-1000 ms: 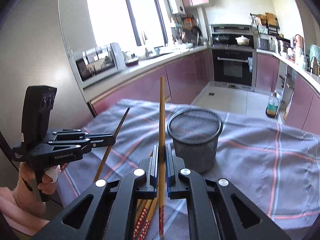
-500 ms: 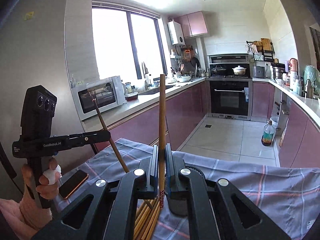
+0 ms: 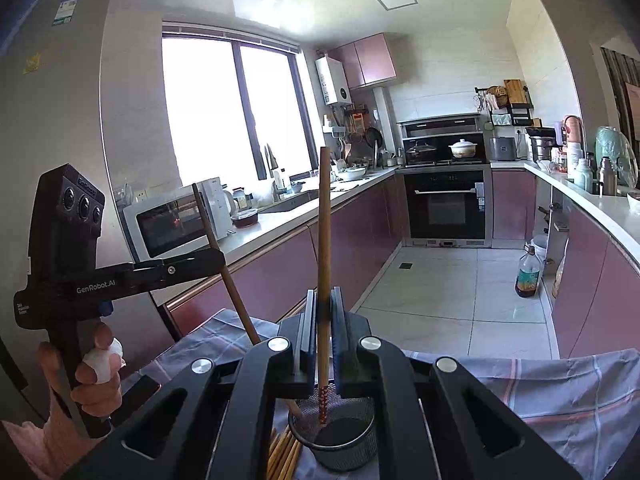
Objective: Organize utensils
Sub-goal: 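Lift the left tool's chopstick upright toward the cup while the right tool lifts its own, then lower the left tool's chopstick into the mesh cup and open while the right tool does likewise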
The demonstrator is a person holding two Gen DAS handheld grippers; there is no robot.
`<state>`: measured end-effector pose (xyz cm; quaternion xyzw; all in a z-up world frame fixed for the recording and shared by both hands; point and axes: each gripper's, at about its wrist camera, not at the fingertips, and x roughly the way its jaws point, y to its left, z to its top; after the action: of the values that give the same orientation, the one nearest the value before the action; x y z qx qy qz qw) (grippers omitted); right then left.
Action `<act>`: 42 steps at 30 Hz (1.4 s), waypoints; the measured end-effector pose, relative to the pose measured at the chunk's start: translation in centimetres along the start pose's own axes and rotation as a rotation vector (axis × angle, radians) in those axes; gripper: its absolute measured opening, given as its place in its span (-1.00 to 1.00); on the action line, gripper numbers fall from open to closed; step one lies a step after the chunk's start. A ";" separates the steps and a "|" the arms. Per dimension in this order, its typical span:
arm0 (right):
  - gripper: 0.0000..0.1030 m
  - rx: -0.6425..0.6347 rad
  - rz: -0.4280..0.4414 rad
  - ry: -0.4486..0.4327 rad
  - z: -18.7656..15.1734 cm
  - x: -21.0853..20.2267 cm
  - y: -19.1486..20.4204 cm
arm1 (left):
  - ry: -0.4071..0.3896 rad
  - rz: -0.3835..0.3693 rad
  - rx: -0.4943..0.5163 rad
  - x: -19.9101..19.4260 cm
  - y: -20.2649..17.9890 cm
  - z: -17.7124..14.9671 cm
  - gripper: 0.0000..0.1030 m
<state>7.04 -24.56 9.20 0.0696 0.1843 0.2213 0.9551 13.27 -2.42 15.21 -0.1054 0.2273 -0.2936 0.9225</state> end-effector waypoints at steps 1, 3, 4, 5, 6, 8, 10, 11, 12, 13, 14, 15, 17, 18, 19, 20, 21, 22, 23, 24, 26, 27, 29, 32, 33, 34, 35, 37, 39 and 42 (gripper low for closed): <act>-0.90 0.004 -0.002 0.006 -0.2 0.2 -0.1 | 0.003 0.009 0.004 0.2 -0.2 0.1 -0.87; -0.90 0.010 -0.012 0.015 -0.5 0.8 -0.5 | 0.013 0.017 0.010 1.0 -0.3 0.1 -0.87; -0.90 0.015 -0.013 0.024 -0.6 1.1 -0.7 | 0.022 0.018 0.009 1.6 -0.1 -0.1 -0.87; -0.90 0.020 -0.013 0.033 -0.8 1.4 -0.8 | 0.034 0.021 0.007 2.1 0.0 -0.2 -0.87; -0.90 0.021 -0.015 0.045 -1.0 1.8 -0.9 | 0.047 0.024 0.009 2.9 0.4 -0.6 -0.87; -0.90 0.020 -0.017 0.073 -1.4 2.5 -0.9 | 0.082 0.033 0.009 4.1 0.9 -1.3 -0.87; -0.90 0.019 -0.020 0.102 -1.9 3.1 -1.1 | 0.119 0.040 0.008 5.3 1.4 -1.9 -0.87; -0.90 0.019 -0.024 0.119 -2.2 3.5 -1.1 | 0.137 0.042 0.012 6.1 1.8 -2.4 -0.87; -0.90 0.023 -0.022 0.140 -2.5 3.9 -1.3 | 0.157 0.048 0.015 6.6 1.9 -2.7 -0.86; -0.90 0.027 -0.022 0.159 -2.7 4.4 -1.3 | 0.176 0.054 0.020 7.3 2.2 -3.0 -0.86; -0.90 0.028 -0.020 0.183 -3.0 4.9 -1.4 | 0.197 0.055 0.028 8.0 2.2 -3.4 -0.86; -0.90 0.029 -0.020 0.209 -3.3 5.5 -1.5 | 0.214 0.059 0.032 8.7 2.4 -3.7 -0.86; -0.90 0.029 -0.032 0.247 -3.7 6.3 -1.4 | 0.243 0.065 0.042 10.0 2.7 -4.2 -0.86; -0.90 0.031 -0.034 0.265 -4.0 6.7 -1.5 | 0.248 0.073 0.044 10.6 3.0 -4.6 -0.86; -0.90 0.037 -0.040 0.276 -4.1 7.1 -1.6 | 0.254 0.081 0.043 11.0 3.0 -4.6 -0.86; -0.89 0.044 -0.046 0.289 -4.3 7.5 -1.8 | 0.260 0.083 0.037 11.4 3.4 -4.7 -0.86; -0.89 0.051 -0.049 0.295 -4.3 7.7 -2.1 | 0.265 0.082 0.031 11.4 3.9 -5.2 -0.86; -0.89 0.061 -0.056 0.293 -4.4 7.8 -2.4 | 0.269 0.087 0.026 11.9 4.2 -5.3 -0.85; -0.89 0.071 -0.061 0.295 -4.4 8.0 -2.6 | 0.269 0.097 0.021 12.2 4.4 -5.4 -0.80; -0.89 0.082 -0.062 0.295 -4.4 8.1 -2.8 | 0.271 0.101 0.015 12.4 4.8 -5.4 -0.77; -0.84 0.102 -0.062 0.296 -4.4 8.4 -3.2 | 0.273 0.108 0.000 12.8 5.4 -5.6 -0.71; -0.84 0.109 -0.066 0.296 -4.4 8.6 -3.2 | 0.272 0.110 -0.004 12.8 5.7 -5.7 -0.71; -0.83 0.117 -0.068 0.298 -4.5 8.8 -3.4 | 0.272 0.110 -0.012 12.6 5.9 -6.0 -0.68; -0.75 0.123 -0.071 0.286 -4.4 8.8 -3.3 | 0.269 0.120 -0.007 12.3 6.0 -6.7 -0.59; -0.74 0.122 -0.073 0.283 -4.4 8.8 -3.2 | 0.269 0.124 -0.008 12.1 6.1 -7.0 -0.59; -0.73 0.120 -0.075 0.279 -4.4 8.8 -3.2 | 0.269 0.126 -0.009 12.1 6.2 -7.3 -0.59; -0.72 0.118 -0.077 0.275 -4.4 8.8 -3.1 | 0.269 0.127 -0.012 12.0 6.3 -7.5 -0.56; -0.61 0.115 -0.086 0.265 -4.3 8.5 -3.0 | 0.266 0.137 -0.014 11.6 6.5 -8.0 -0.53; -0.53 0.109 -0.104 0.250 -4.3 8.2 -2.9 | 0.257 0.152 -0.008 11.0 6.6 -8.5 -0.49; -0.52 0.105 -0.114 0.239 -4.2 7.7 -3.1 | 0.238 0.166 -0.004 10.0 6.8 -9.1 -0.35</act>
<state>13.11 -23.62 2.15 0.0819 0.3117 0.1633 0.9325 19.49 -3.33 1.43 -0.0528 0.3435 -0.2261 0.9100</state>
